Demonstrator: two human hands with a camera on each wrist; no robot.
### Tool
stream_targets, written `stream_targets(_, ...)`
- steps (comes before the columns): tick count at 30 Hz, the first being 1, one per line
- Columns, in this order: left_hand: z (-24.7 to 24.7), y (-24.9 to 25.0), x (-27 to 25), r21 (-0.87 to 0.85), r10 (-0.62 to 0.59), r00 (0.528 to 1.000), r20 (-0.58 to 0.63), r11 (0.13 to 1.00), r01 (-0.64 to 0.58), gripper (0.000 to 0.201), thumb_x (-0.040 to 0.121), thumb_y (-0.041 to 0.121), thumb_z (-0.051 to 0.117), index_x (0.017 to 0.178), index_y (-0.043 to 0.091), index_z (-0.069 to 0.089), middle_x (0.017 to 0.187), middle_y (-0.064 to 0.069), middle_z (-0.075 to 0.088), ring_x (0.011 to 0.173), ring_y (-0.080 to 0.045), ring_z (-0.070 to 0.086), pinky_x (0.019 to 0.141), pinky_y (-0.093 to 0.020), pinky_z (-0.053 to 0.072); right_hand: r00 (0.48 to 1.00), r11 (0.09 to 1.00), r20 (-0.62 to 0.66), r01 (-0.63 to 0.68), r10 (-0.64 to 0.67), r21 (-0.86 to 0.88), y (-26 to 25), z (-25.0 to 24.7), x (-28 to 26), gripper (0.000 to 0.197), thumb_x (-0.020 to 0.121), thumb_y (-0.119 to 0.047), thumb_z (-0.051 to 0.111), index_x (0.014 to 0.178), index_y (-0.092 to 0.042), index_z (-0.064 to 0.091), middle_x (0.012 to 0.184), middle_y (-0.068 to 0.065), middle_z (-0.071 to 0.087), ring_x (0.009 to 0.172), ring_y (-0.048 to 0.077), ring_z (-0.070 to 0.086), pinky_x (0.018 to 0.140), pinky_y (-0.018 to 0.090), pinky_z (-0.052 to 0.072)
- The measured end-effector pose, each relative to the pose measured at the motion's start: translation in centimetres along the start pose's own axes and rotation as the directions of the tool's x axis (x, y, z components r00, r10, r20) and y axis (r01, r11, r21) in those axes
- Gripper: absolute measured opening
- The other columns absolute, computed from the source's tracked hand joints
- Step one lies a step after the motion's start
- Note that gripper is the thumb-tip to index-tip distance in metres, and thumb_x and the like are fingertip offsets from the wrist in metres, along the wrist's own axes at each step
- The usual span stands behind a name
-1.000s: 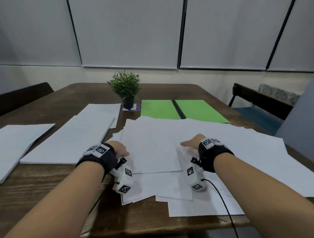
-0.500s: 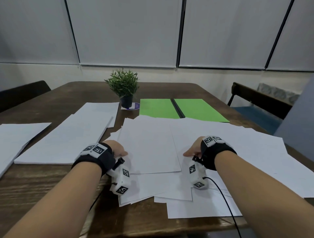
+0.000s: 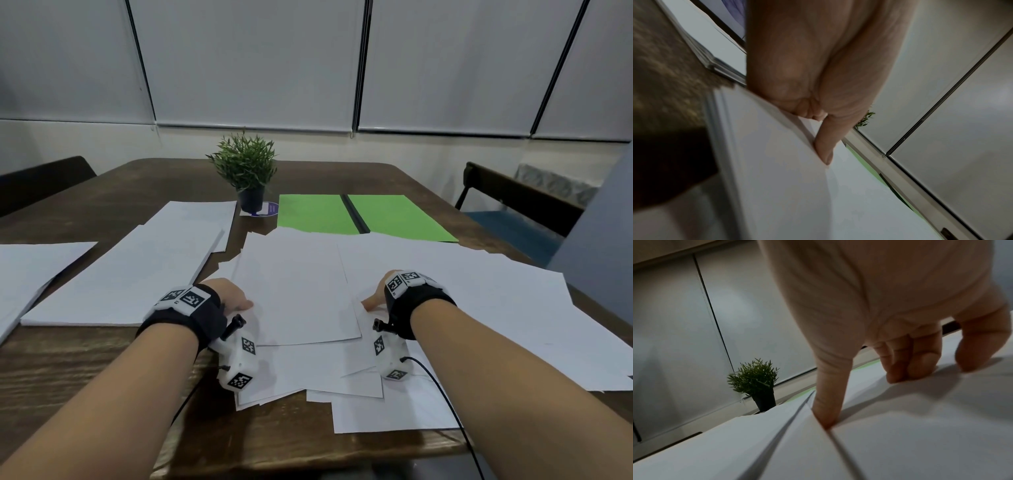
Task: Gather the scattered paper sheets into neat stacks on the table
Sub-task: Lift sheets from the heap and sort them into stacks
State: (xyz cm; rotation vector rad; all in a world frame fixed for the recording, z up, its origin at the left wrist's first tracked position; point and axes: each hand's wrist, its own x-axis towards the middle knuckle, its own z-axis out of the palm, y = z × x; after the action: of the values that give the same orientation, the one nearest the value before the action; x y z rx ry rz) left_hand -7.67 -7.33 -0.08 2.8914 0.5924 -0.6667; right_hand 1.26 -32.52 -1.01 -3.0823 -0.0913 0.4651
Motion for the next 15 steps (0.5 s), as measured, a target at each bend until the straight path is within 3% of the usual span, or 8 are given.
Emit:
stream_targets(2,0.1,0.0,-0.1,-0.025,0.007,1.0,-0.015,1.0,-0.007,0.054,0.103,0.041,0.028,0.129,0.0,0.053,0.136,-0.013,0.053,0.127,-0.024,0.047,0.101,-0.025,0.034,1.0,1.0,0.002,-0.002,0.002,0.026,-0.1,-0.2,-0.3,0.04,0.069,-0.053,0.072,0.068,-0.018,0.053,0.09,0.004,0.061,0.087,0.025,0.058,0.089,0.034,0.051)
stream_targets(4,0.2,0.0,-0.3,-0.053,0.002,0.999,-0.038,0.999,-0.004,0.054,0.104,0.039,0.026,0.13,-0.001,0.052,0.136,-0.013,0.052,0.129,-0.025,0.045,0.102,-0.025,0.033,1.0,1.0,-0.007,-0.007,0.007,0.026,0.4,-0.4,-0.6,0.042,0.072,-0.057,0.068,0.078,-0.017,0.057,0.094,0.005,0.063,0.09,0.026,0.058,0.089,0.034,0.05)
stream_targets(6,0.3,-0.1,-0.3,-0.08,0.008,0.999,-0.05,0.997,-0.012,0.054,0.104,0.038,0.024,0.13,-0.001,0.052,0.137,-0.014,0.051,0.129,-0.025,0.044,0.103,-0.025,0.032,1.0,0.997,-0.007,-0.015,0.016,0.078,0.8,-0.7,-0.6,0.047,0.083,-0.061,0.056,0.102,-0.018,0.063,0.116,0.008,0.064,0.104,0.027,0.058,0.092,0.031,0.045)
stream_targets(8,0.2,0.0,-0.6,-0.082,0.005,0.999,-0.052,0.997,-0.009,0.053,0.105,0.037,0.024,0.131,-0.001,0.05,0.138,-0.014,0.05,0.13,-0.025,0.044,0.103,-0.025,0.031,0.999,0.985,0.035,-0.041,0.036,0.165,0.8,-1.1,-0.6,0.064,0.092,-0.063,0.04,0.13,-0.014,0.056,0.138,0.012,0.053,0.123,0.028,0.051,0.1,0.033,0.036)
stream_targets(10,0.2,0.0,-0.6,-0.111,-0.002,0.998,-0.069,0.994,-0.006,0.052,0.104,0.038,0.026,0.134,0.002,0.048,0.14,-0.012,0.049,0.131,-0.023,0.043,0.103,-0.024,0.031,0.998,0.975,0.063,-0.042,0.028,0.218,0.6,-1.0,-0.6,0.074,0.085,-0.076,0.037,0.126,-0.018,0.059,0.127,0.01,0.061,0.115,0.028,0.057,0.097,0.035,0.042)
stream_targets(12,0.3,0.1,-0.7,-0.118,-0.009,0.998,-0.063,0.993,0.002,0.053,0.104,0.039,0.028,0.135,0.002,0.048,0.14,-0.011,0.049,0.131,-0.022,0.043,0.102,-0.023,0.032,0.999,0.985,0.043,-0.013,0.005,0.171,0.1,-0.5,-0.7,0.076,0.068,-0.084,0.05,0.11,-0.022,0.066,0.106,0.005,0.067,0.099,0.025,0.062,0.086,0.032,0.048)
stream_targets(15,0.4,0.0,-0.5,-0.128,-0.016,0.999,-0.039,0.992,0.01,0.05,0.103,0.037,0.035,0.134,0.001,0.049,0.138,-0.011,0.051,0.129,-0.023,0.046,0.092,-0.023,0.039,1.0,1.0,0.031,-0.002,0.003,-0.023,-0.4,0.2,-0.6,0.08,0.065,-0.081,0.059,0.116,-0.02,0.062,0.123,0.007,0.061,0.119,0.029,0.053,0.102,0.039,0.043)
